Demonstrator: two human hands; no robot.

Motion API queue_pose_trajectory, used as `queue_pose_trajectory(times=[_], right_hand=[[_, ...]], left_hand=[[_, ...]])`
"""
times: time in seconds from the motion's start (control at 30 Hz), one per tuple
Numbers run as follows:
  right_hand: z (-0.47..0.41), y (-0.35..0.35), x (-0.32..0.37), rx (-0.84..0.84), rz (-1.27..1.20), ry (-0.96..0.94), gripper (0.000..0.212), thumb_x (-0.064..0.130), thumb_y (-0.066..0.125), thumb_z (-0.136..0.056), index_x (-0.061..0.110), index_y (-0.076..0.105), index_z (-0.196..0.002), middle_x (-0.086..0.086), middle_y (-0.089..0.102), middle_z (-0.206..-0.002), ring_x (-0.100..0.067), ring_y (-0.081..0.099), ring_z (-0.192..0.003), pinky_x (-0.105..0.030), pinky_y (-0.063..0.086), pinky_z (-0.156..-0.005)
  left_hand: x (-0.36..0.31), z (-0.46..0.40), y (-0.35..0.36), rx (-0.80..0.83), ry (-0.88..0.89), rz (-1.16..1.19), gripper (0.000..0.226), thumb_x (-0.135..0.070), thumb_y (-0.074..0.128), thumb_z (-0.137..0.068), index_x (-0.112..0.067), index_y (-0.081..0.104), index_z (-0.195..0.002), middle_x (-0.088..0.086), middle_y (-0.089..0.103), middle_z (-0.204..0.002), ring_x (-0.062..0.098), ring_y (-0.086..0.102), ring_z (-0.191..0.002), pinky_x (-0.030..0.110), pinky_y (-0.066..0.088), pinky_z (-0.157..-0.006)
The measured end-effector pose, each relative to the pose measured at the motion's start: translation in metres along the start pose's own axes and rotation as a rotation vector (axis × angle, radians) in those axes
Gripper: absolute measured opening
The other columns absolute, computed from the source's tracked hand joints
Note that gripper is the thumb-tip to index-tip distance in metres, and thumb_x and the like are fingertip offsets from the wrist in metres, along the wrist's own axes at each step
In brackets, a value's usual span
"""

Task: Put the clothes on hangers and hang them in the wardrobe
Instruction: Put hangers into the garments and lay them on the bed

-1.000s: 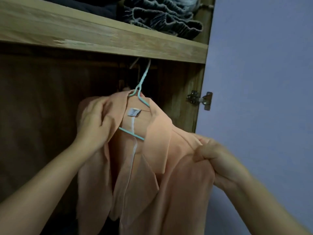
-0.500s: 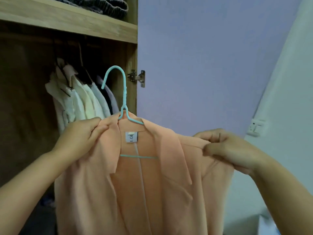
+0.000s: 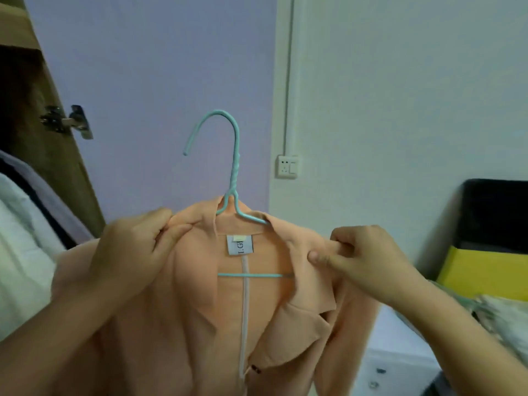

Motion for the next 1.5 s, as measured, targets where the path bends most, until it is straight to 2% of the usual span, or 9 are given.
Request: queue_pose_trajectory(times=[0.13, 0.27, 0.37, 0.67, 0.93, 1.03, 1.13, 1.27, 1.5], right_hand=[[0.05, -0.027, -0.043, -0.121, 0.03, 0.142, 0.058, 0.049, 0.069, -0.074, 0.016, 0.029, -0.048, -0.001, 0.029, -0.04, -0.014, 0.026, -0.046, -0.032, 0.019, -0.049], [0.099, -0.068, -0.085, -0.236, 0.104, 0.239, 0.059, 0.049, 0.069, -0.071, 0.017, 0.025, -0.048, 0.001, 0.024, -0.044, -0.016, 0.024, -0.049, -0.033, 0.016, -0.051], [0.138, -0.102, -0.116, -0.298, 0.139, 0.308, 0.062, 0.047, 0.071, -0.069, 0.017, 0.022, -0.048, 0.003, 0.019, -0.046, -0.016, 0.021, -0.05, -0.033, 0.014, -0.052], [0.287, -0.214, -0.202, -0.381, 0.319, 0.561, 0.055, 0.051, 0.068, -0.07, 0.018, 0.029, -0.048, 0.005, 0.026, -0.044, -0.013, 0.024, -0.047, -0.032, 0.019, -0.051], [0.418, -0.288, -0.244, -0.495, 0.447, 0.832, 0.056, 0.056, 0.064, -0.069, 0.018, 0.029, -0.047, 0.004, 0.028, -0.045, -0.014, 0.027, -0.048, -0.033, 0.02, -0.052], [0.454, -0.31, -0.249, -0.571, 0.488, 0.916, 0.056, 0.056, 0.064, -0.068, 0.019, 0.028, -0.047, 0.005, 0.027, -0.044, -0.014, 0.026, -0.048, -0.033, 0.02, -0.053], [0.481, -0.332, -0.253, -0.657, 0.526, 1.002, 0.058, 0.05, 0.071, -0.067, 0.018, 0.028, -0.046, 0.003, 0.026, -0.042, -0.011, 0.024, -0.047, -0.031, 0.019, -0.051], [0.505, -0.356, -0.261, -0.79, 0.539, 1.127, 0.055, 0.049, 0.069, -0.063, 0.017, 0.027, -0.047, 0.003, 0.027, -0.044, -0.012, 0.024, -0.048, -0.031, 0.019, -0.052], [0.543, -0.39, -0.287, -0.888, 0.681, 1.343, 0.049, 0.045, 0.07, -0.065, 0.004, 0.046, -0.054, -0.002, 0.038, -0.048, -0.017, 0.035, -0.053, -0.032, 0.024, -0.052]], left_hand=[[-0.049, -0.016, 0.028, 0.083, 0.031, 0.142, 0.062, -0.058, 0.034, -0.089, -0.009, 0.039, -0.052, -0.001, 0.032, -0.043, 0.021, 0.039, -0.038, 0.027, 0.019, -0.045], [-0.114, -0.034, 0.056, 0.129, 0.089, 0.328, 0.039, -0.049, 0.043, -0.081, -0.029, 0.022, -0.055, -0.009, 0.019, -0.043, 0.016, 0.032, -0.051, 0.018, 0.02, -0.045], [-0.17, -0.044, 0.076, 0.151, 0.145, 0.423, 0.041, -0.05, 0.043, -0.079, -0.03, 0.016, -0.057, -0.009, 0.017, -0.041, 0.014, 0.021, -0.042, 0.015, 0.025, -0.046], [-0.377, -0.058, 0.126, 0.173, 0.344, 0.689, 0.042, -0.052, 0.042, -0.08, -0.015, 0.03, -0.063, -0.008, 0.02, -0.041, 0.016, 0.036, -0.055, 0.015, 0.026, -0.047], [-0.558, -0.063, 0.147, 0.274, 0.537, 0.91, 0.051, -0.052, 0.04, -0.079, -0.009, 0.049, -0.054, -0.003, 0.039, -0.042, 0.02, 0.045, -0.04, 0.022, 0.031, -0.043], [-0.617, -0.071, 0.146, 0.265, 0.631, 0.996, 0.042, -0.049, 0.042, -0.079, -0.017, 0.039, -0.052, -0.013, 0.026, -0.042, -0.001, 0.032, -0.04, 0.014, 0.024, -0.043], [-0.669, -0.083, 0.148, 0.299, 0.721, 1.114, 0.04, -0.049, 0.042, -0.079, -0.02, 0.04, -0.052, -0.015, 0.029, -0.043, 0.012, 0.034, -0.041, 0.015, 0.025, -0.045], [-0.733, -0.102, 0.152, 0.309, 0.825, 1.254, 0.033, -0.05, 0.042, -0.079, -0.033, 0.028, -0.054, -0.012, 0.025, -0.04, 0.001, 0.043, -0.047, 0.018, 0.023, -0.042], [-0.844, -0.111, 0.164, 0.313, 0.991, 1.386, 0.05, -0.052, 0.038, -0.079, -0.009, 0.049, -0.056, -0.012, 0.036, -0.045, 0.003, 0.033, -0.043, 0.013, 0.023, -0.046]])
Point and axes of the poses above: each hand's wrist, its own z-axis away from the middle knuckle, its own y-axis out of the palm, x = y × z, the point moved 5 cm from there along -z, towards the middle knuckle
